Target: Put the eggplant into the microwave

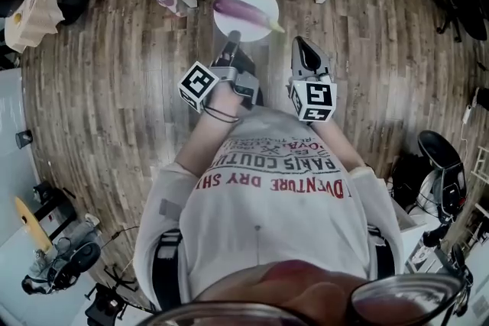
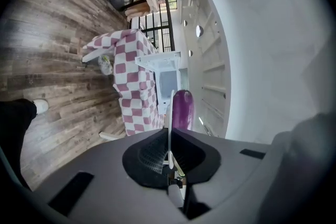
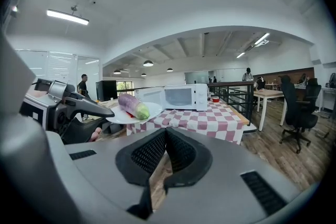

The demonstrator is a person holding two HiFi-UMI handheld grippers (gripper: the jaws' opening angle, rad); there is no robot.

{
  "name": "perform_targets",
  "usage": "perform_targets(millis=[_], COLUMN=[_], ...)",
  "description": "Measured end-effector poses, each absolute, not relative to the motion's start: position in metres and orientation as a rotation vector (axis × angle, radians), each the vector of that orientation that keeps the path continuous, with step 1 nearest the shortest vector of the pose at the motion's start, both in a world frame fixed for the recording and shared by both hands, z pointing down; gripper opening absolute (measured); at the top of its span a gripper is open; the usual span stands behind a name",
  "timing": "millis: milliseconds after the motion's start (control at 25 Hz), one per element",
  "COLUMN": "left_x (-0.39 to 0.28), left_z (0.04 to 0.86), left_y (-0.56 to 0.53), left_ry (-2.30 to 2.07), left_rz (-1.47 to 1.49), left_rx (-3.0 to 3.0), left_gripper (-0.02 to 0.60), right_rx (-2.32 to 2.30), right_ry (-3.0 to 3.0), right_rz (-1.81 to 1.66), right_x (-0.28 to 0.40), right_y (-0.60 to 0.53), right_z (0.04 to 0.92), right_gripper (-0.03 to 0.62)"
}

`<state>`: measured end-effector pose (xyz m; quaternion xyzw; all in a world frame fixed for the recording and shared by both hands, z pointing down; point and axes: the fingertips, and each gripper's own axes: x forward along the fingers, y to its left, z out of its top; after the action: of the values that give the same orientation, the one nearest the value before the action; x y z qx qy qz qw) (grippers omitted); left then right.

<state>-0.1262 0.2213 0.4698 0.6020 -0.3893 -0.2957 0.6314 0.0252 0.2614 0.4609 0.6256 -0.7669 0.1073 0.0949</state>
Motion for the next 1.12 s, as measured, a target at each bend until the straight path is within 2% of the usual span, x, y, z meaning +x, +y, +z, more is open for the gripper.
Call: perform_targets(millis=[480, 760, 1120], left_x=[-0.144, -0.139, -0.109], left_z=[0.448, 0.453, 0.469], left_y=[0.026, -0.031, -0.086], left_ry=[-0.812, -0.798, -0.831], left_rz=[-0.655, -0.621, -0.618], left_rx=[1.446, 1.441, 1.417], left_gripper=[0.035, 0.035, 0.035], right_rx=[1.906, 1.929, 1.928], right_ry=[-2.214, -2.205, -2.228], right_rz=[0.305, 0.325, 0.341], right_x=[-0.001, -0.003, 0.032], right_y=[0.076, 0.019, -0.047], right_z=[0.445, 0.446, 0.460], right_gripper=[0.025, 0.025, 0.025])
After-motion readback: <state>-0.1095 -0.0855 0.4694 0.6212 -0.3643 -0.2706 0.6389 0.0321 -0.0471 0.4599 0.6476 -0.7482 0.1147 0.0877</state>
